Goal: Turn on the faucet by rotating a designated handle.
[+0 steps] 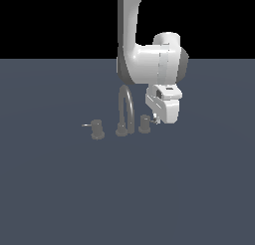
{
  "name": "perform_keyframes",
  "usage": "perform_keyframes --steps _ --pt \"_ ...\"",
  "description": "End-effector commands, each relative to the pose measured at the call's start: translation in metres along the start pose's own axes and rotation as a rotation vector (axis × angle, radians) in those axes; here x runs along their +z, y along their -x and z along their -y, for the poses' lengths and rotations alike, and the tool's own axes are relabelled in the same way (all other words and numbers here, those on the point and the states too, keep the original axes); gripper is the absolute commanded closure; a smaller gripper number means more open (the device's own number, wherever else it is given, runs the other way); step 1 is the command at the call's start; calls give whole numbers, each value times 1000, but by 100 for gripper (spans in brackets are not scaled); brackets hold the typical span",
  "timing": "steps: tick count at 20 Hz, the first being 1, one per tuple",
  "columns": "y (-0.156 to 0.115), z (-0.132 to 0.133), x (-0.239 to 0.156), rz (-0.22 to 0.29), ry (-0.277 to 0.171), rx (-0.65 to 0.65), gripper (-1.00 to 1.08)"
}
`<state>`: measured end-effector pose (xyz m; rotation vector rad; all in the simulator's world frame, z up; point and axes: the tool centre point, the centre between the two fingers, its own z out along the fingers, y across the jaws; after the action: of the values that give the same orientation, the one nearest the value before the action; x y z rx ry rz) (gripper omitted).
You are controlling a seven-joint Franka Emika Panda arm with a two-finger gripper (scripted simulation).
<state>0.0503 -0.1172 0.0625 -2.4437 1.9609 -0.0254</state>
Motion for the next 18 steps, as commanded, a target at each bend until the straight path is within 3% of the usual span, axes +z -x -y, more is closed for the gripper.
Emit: perform_keyframes --steps 1,13,14,15,18 --pt "4 -2 0 2 1 -1 108" --pt "38 -31 -1 7 16 -1 108" --pt "38 -31 -1 7 16 -1 108" --pt "18 -32 -1 -2 12 24 108" --pt "41 -27 -1 1 14 14 108"
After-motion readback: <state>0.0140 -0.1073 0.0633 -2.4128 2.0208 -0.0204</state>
